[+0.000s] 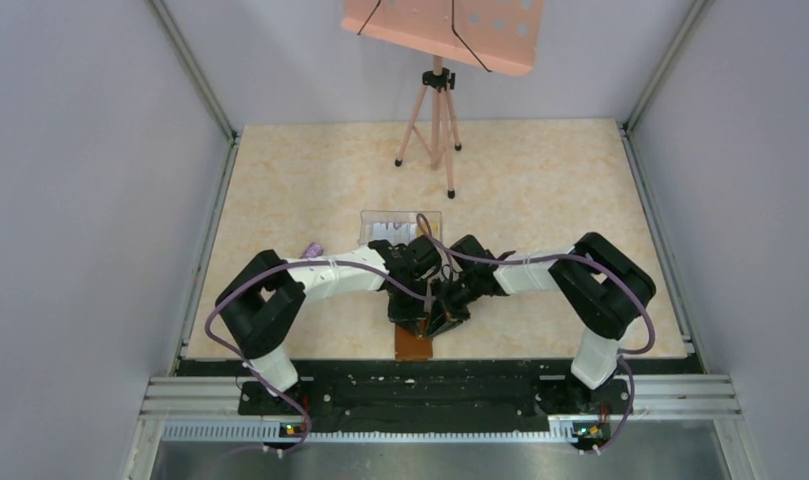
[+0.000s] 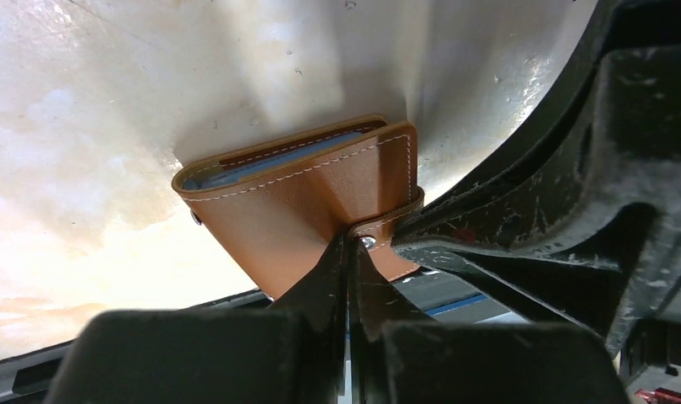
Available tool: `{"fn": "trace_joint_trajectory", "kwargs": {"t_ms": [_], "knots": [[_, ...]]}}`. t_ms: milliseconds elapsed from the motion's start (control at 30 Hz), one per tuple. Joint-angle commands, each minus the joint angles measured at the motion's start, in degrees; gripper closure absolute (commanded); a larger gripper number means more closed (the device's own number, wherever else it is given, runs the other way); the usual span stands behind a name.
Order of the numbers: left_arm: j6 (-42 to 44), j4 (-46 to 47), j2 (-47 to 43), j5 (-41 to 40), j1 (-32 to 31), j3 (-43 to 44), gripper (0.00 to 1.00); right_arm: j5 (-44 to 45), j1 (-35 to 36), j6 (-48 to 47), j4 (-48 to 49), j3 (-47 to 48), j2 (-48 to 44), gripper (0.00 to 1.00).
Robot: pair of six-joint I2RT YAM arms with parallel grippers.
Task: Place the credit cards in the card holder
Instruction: Close the card holder at the corner of the board.
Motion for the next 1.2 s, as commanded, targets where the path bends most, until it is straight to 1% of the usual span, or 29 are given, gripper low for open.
{"fn": "trace_joint_trajectory", "kwargs": {"t_ms": [0, 100, 233, 400, 600, 667, 767, 800, 867, 900, 933, 967, 1033, 1167], "knots": [[3.09, -4.74, 4.67, -9.08, -1.19, 0.05, 1.0, 4.01, 2.23, -1.67, -1.1, 2.97, 1.94, 1.0], [3.03, -7.4, 5.03, -13.3, -1.83, 1.67, 1.0, 6.28, 2.51, -1.85, -3.44, 3.54, 2.54, 1.0], [3.38, -9.43, 5.88, -16.08, -2.7, 3.1, 1.0, 8.29, 2.8, -2.41, -6.03, 4.53, 3.67, 1.0], [4.36, -11.77, 10.39, -18.87, -4.62, 4.59, 1.0, 10.41, 3.16, -2.95, -8.98, 5.62, 5.29, 1.0], [5.06, -10.96, 14.62, -20.17, -5.85, 3.22, 1.0, 12.59, 3.48, -3.39, -11.6, 6.16, 5.84, 1.0], [5.14, -10.1, 14.7, -19.92, -6.12, 2.68, 1.0, 12.51, 3.47, -3.68, -11.51, 6.09, 5.22, 1.0], [5.16, -8.89, 12.34, -20.33, -6.34, 2.61, 1.0, 12.38, 3.48, -3.82, -10.97, 6.02, 3.01, 1.0], [5.05, -8.48, 11.0, -20.53, -6.35, 2.63, 0.97, 12.21, 3.41, -3.79, -10.76, 6.11, 2.21, 1.0], [4.37, -7.74, 7.58, -21.4, -6.34, 2.79, 0.74, 11.66, 3.41, -3.52, -10.32, 6.21, 0.5, 0.95], [3.96, -7.39, 5.69, -22.03, -6.28, 3.1, 0.64, 11.46, 3.43, -3.26, -9.88, 6.35, -0.58, 0.93], [3.37, -7.11, 3.5, -22.5, -6.2, 3.39, 0.56, 11.31, 3.46, -2.95, -9.71, 6.43, -1.38, 0.91], [2.78, -6.98, 1.45, -23.16, -6.11, 3.72, 0.5, 11.16, 3.44, -2.69, -9.62, 6.64, -2.18, 0.88], [1.9, -6.33, -2.38, -23.96, -5.57, 4.18, 0.42, 11.16, 3.42, -2.39, -9.55, 7.12, -4.01, 0.81], [0.97, -4.14, -8.26, -21.37, -2.7, 3.77, 0.39, 11.62, 3.12, -1.39, -9.34, 7.6, -7.22, 0.7]]}}
